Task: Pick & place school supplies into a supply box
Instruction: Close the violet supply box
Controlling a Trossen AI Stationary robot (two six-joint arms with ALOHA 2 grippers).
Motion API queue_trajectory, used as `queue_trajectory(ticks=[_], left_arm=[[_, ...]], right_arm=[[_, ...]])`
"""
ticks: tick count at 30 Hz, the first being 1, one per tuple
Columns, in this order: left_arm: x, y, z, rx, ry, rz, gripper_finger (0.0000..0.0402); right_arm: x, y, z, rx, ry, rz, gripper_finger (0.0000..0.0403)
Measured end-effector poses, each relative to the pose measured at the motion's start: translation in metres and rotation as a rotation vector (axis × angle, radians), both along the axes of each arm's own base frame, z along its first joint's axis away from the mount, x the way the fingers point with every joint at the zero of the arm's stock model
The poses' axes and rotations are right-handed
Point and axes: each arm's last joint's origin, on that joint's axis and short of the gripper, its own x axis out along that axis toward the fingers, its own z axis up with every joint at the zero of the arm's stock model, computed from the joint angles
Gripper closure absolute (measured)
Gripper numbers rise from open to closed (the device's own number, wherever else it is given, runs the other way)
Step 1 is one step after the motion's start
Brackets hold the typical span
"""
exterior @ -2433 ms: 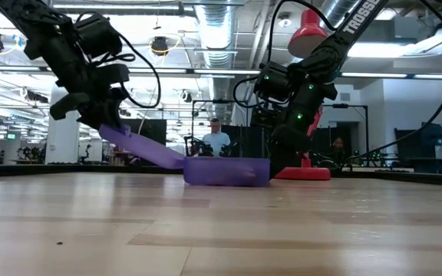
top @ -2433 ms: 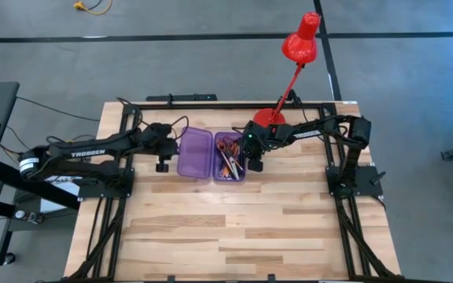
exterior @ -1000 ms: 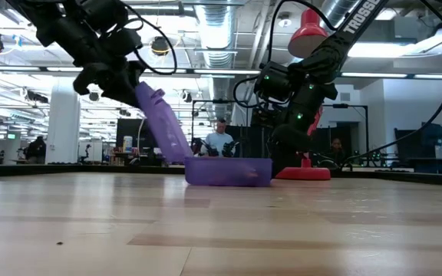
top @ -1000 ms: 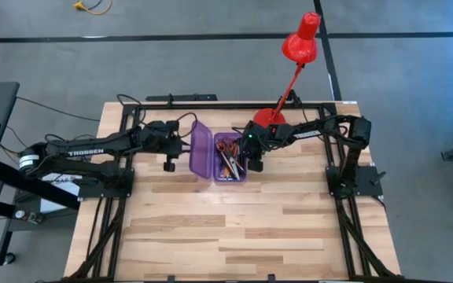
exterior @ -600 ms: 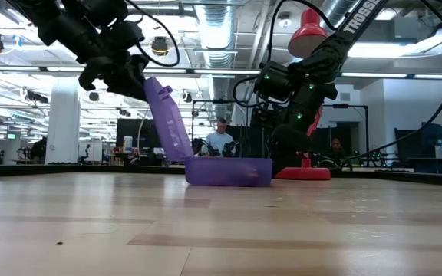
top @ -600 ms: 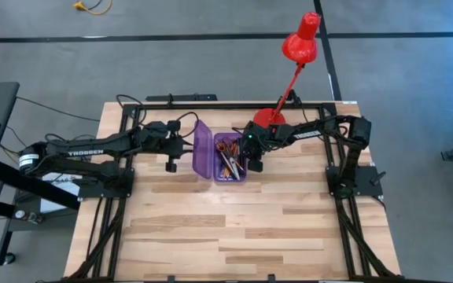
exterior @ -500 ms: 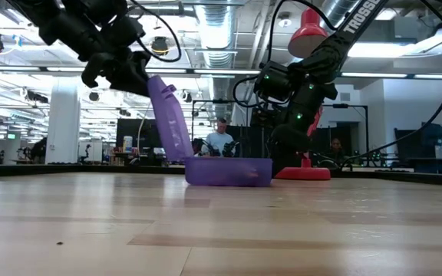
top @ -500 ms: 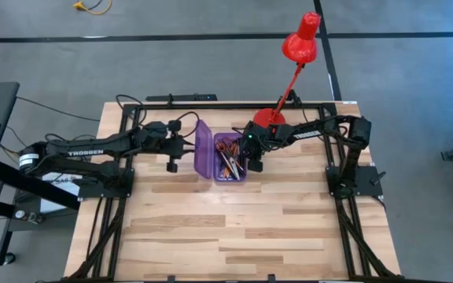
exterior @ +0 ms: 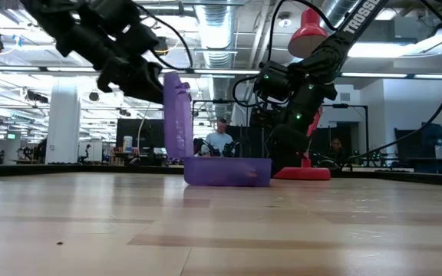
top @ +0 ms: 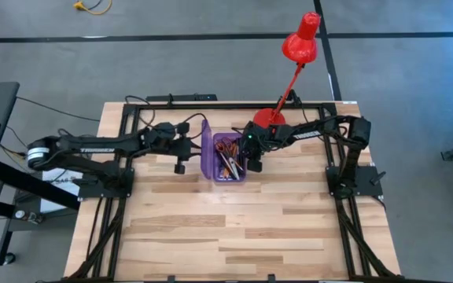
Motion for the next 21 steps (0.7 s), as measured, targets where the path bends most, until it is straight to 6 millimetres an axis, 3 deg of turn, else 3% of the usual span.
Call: queue_trajectory(ticks=[13, 21], left_arm=[[0.056, 0.015, -0.001, -0.07, 0.031, -0.076, 0.0329], [0.073, 0.018, -0.012, -0.108, 0.064, -0.114, 0.0329]], right_arm=[[0.001, 0.003, 0.0, 0.009, -0.003, -0.011, 0.0321], [0.001, 0.004, 0.007, 0.016, -0.022, -0.021, 0.0321]])
